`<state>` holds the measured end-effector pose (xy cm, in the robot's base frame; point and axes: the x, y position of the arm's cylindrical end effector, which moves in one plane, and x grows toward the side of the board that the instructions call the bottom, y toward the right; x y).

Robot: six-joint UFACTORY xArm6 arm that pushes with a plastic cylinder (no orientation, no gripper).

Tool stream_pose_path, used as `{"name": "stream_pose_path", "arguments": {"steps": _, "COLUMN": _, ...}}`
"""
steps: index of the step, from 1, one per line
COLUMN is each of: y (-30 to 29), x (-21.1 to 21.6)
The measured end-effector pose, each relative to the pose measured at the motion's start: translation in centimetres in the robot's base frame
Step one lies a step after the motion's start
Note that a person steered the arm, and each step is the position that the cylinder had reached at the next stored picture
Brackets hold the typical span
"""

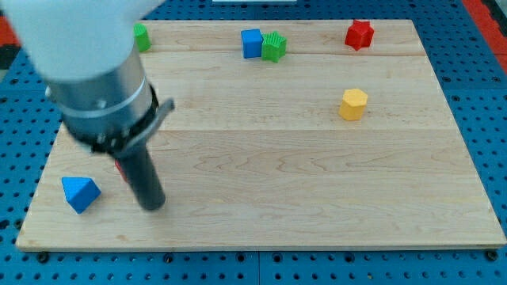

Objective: Move blue triangle closer to red circle

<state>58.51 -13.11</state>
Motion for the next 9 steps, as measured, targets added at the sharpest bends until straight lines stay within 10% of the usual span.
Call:
{"name": "stream_pose_path", "arguments": {"steps": 5, "y": -15.6, "x": 1.2}}
{"name": "stream_pose_path", "arguments": {"steps": 9, "y": -12.7, "x": -2.0}}
